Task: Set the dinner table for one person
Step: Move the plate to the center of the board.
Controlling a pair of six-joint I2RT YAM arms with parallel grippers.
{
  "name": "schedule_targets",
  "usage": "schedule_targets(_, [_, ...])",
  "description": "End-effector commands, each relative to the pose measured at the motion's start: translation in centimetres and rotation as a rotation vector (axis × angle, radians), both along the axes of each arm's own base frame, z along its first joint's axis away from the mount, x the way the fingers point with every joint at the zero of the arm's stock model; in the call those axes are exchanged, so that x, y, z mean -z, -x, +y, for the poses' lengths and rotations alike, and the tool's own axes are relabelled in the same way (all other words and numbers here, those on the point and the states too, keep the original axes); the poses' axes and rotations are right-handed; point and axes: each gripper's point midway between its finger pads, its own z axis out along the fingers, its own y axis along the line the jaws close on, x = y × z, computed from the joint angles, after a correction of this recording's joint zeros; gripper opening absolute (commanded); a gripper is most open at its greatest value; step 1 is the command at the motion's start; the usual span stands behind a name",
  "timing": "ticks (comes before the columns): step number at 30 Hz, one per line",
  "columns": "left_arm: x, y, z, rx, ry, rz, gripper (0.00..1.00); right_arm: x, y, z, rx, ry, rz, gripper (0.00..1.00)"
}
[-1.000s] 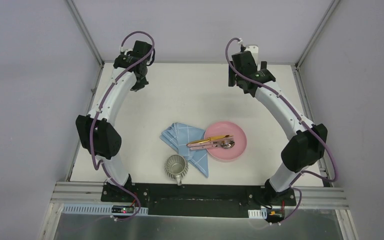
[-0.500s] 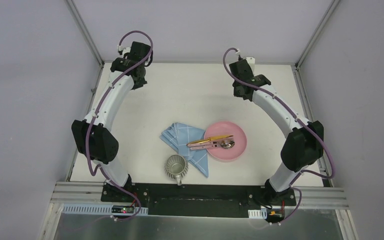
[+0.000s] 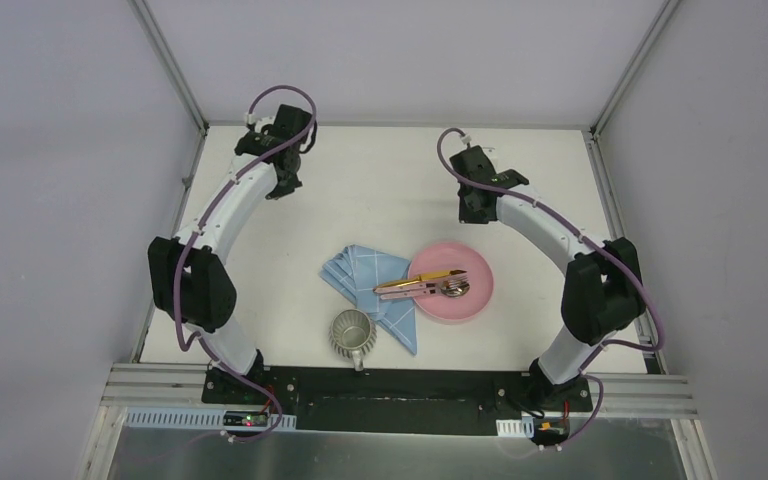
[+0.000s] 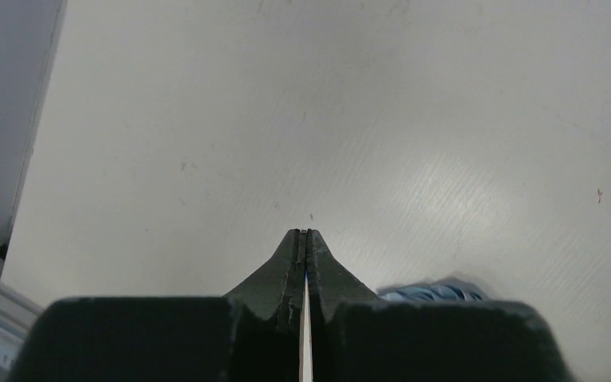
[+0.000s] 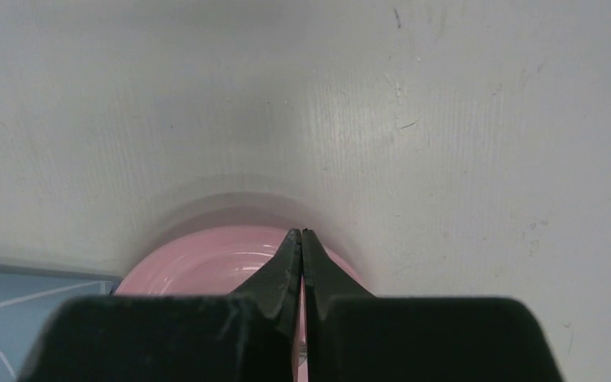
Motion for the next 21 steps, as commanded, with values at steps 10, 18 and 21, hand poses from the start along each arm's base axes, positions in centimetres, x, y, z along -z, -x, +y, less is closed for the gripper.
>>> schedule_targets(10, [3.3, 4.3, -6.1, 0.114, -0.027, 0.040, 0.00, 1.9, 3.8, 4.2, -0.063, -0.125, 0.050, 0.00])
schedule_targets(18, [4.0, 4.6, -5.5, 0.108, -0.057, 0.055, 0.00, 6.1, 4.6, 5.1, -0.053, -0.123, 0.138, 0.00])
schedule_targets(21, [4.1, 4.5, -5.3, 0.104, -0.071, 0.055, 0.00, 7.0, 4.4, 5.3, -0.047, -0.109, 0.153, 0.00])
